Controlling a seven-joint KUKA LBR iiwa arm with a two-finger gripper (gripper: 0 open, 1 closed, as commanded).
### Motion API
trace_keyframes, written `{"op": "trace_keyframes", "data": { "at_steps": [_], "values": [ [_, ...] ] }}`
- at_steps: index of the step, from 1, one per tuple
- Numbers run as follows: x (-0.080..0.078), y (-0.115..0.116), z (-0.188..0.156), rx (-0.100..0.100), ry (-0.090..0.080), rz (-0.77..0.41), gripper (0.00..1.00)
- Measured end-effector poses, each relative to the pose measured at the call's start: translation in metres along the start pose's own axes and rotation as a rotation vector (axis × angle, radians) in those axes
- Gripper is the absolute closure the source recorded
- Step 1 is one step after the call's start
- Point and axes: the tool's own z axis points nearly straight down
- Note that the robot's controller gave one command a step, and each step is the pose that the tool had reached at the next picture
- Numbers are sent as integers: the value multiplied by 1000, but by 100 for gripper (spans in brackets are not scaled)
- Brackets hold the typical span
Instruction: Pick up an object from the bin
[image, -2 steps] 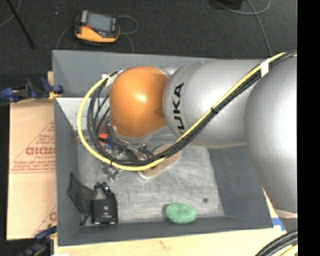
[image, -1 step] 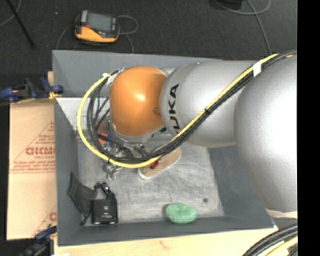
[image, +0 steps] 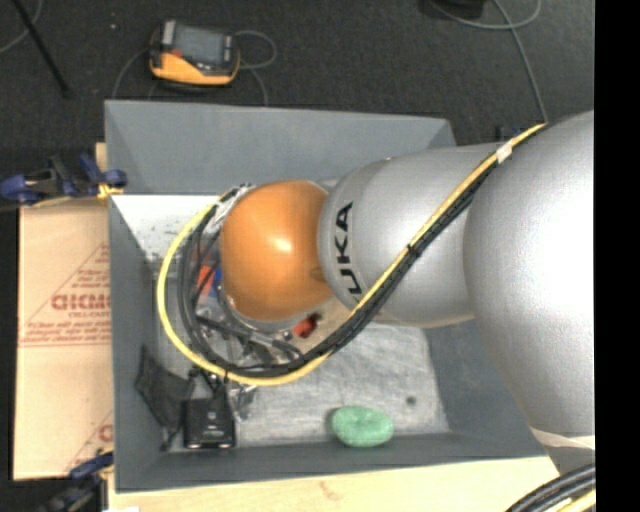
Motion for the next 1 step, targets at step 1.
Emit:
{"op": "trace_keyframes", "data": {
  "at_steps": [1],
  "values": [
    [-1, 0, -1, 0, -2, 2, 0]
  ]
}}
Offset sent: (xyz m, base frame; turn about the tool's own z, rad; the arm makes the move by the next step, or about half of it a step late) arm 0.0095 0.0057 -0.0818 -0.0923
